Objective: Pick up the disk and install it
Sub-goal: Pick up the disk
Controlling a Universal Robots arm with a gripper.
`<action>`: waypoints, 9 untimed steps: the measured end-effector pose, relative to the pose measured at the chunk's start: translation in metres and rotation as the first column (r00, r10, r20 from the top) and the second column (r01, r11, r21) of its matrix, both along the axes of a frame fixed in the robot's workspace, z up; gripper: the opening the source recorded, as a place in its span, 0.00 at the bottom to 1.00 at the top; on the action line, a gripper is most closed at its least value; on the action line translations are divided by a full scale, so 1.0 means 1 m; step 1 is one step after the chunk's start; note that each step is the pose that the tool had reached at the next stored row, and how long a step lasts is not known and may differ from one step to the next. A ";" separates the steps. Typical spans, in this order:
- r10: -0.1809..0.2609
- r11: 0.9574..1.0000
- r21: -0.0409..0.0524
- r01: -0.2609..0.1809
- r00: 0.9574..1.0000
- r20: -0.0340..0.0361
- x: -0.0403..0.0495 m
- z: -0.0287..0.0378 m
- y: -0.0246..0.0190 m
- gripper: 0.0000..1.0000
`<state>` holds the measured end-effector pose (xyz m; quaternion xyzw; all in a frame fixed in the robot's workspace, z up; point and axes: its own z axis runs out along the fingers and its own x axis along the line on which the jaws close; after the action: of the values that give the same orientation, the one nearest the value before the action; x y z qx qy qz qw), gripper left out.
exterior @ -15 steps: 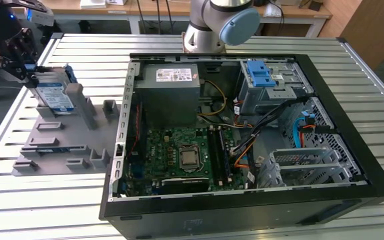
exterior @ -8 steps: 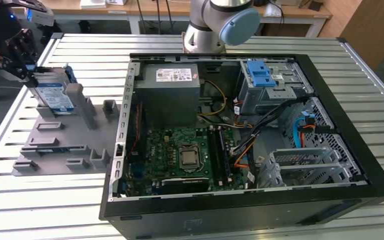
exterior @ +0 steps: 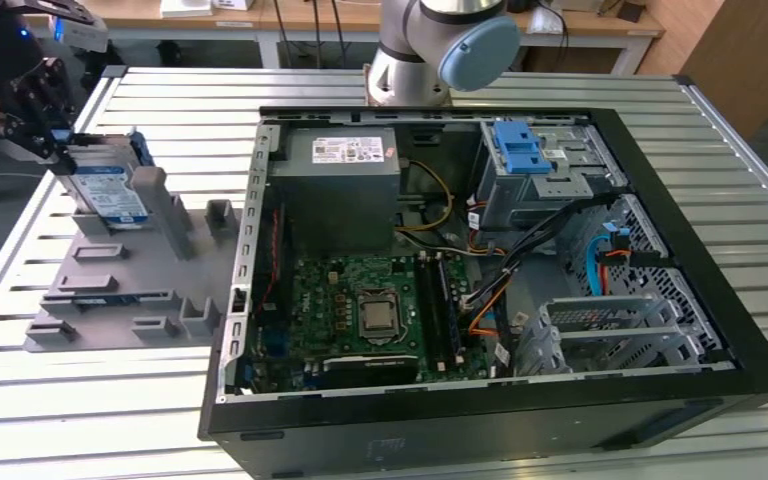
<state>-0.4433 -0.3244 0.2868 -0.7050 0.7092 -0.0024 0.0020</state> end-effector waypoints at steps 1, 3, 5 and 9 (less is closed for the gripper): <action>0.000 1.000 0.000 0.000 1.000 0.000 0.0000 0.0000 0.0000 0.36; 0.000 1.000 0.000 0.000 1.000 0.000 0.0000 0.0000 0.0000 0.36; 0.000 1.000 0.000 0.000 1.000 0.000 0.0000 0.0006 0.0000 0.36; 0.000 1.000 0.000 0.000 1.000 0.000 0.0000 0.0035 0.0000 0.36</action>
<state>-0.4433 -0.3243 0.2902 -0.7051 0.7091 -0.0025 0.0021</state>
